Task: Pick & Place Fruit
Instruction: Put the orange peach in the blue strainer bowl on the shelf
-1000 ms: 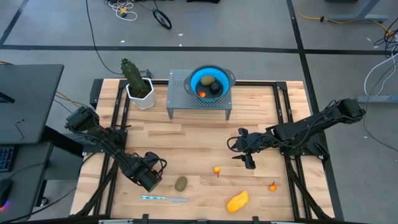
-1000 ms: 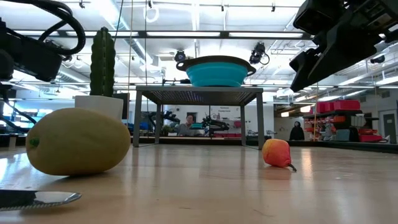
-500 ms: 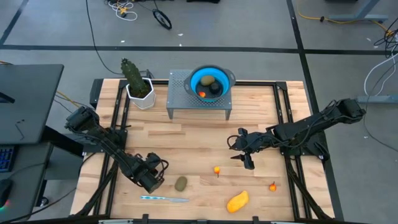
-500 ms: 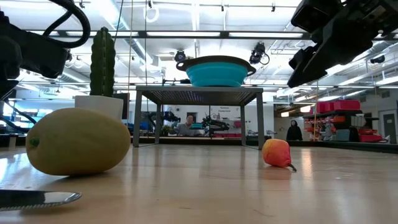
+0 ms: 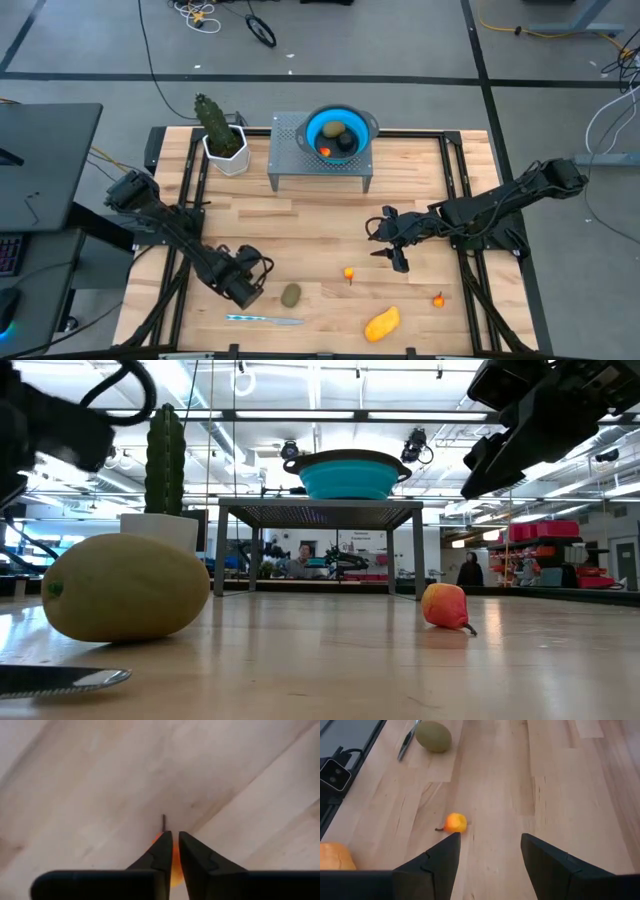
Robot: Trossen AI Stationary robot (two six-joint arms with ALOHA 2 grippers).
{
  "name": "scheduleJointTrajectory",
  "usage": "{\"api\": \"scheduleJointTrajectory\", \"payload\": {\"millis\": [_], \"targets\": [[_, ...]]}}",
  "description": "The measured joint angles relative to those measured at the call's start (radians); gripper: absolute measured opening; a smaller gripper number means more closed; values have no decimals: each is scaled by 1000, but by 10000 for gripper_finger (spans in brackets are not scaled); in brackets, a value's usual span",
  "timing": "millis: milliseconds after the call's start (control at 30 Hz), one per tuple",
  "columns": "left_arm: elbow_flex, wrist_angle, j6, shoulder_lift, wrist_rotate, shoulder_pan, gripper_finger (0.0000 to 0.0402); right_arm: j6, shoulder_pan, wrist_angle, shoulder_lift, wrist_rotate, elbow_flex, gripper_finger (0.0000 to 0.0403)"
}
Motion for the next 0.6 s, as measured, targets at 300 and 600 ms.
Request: {"api": "scheduleJointTrajectory", "payload": {"millis": [300,600], "targets": [[105,-112,35,0,-5,12,128,-2,0,-1,0,-1,0,220],[104,-149,-77,0,12,-29,242,-26,0,-17,0,-1,0,220]]}}
